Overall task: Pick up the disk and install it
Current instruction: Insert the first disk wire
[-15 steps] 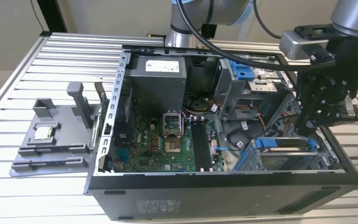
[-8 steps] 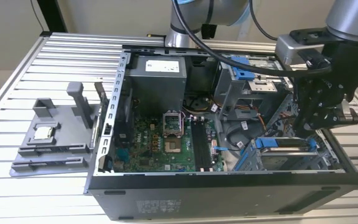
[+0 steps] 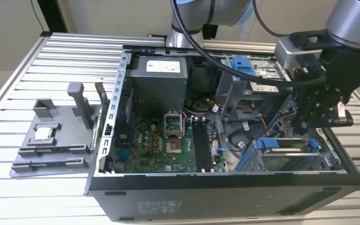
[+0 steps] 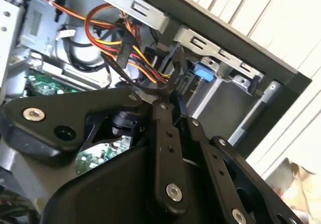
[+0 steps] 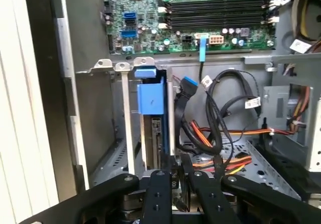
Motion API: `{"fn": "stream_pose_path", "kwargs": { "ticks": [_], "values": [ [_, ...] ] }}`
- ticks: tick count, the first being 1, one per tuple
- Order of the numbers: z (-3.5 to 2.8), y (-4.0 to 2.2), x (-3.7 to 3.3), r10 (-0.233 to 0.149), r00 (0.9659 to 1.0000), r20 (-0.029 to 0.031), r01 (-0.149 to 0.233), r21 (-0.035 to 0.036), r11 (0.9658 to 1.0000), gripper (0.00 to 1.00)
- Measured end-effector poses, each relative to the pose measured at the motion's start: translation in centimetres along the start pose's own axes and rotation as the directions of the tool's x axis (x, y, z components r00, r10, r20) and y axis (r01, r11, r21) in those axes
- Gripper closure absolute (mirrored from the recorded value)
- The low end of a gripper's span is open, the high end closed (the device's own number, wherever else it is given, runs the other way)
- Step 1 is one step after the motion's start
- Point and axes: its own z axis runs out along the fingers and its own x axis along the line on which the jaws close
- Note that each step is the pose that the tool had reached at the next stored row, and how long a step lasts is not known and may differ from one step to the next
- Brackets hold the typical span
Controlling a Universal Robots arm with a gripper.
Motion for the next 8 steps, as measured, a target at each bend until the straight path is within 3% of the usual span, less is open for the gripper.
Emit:
{"fn": "stream_pose_path", "kwargs": {
  "ticks": [1, 5, 8],
  "values": [
    [0.02, -0.01, 0.26, 0.000, 1.0000, 0.0037, 0.000, -0.0001, 1.0000, 1.00],
    [-0.02, 0.21, 1.00, 0.001, 1.0000, 0.0050, -0.001, -0.0003, 1.0000, 1.00],
    [-0.07, 0.33, 1.26, 0.001, 0.9999, 0.0106, -0.001, 0.0037, 1.0000, 1.00]
  ]
}}
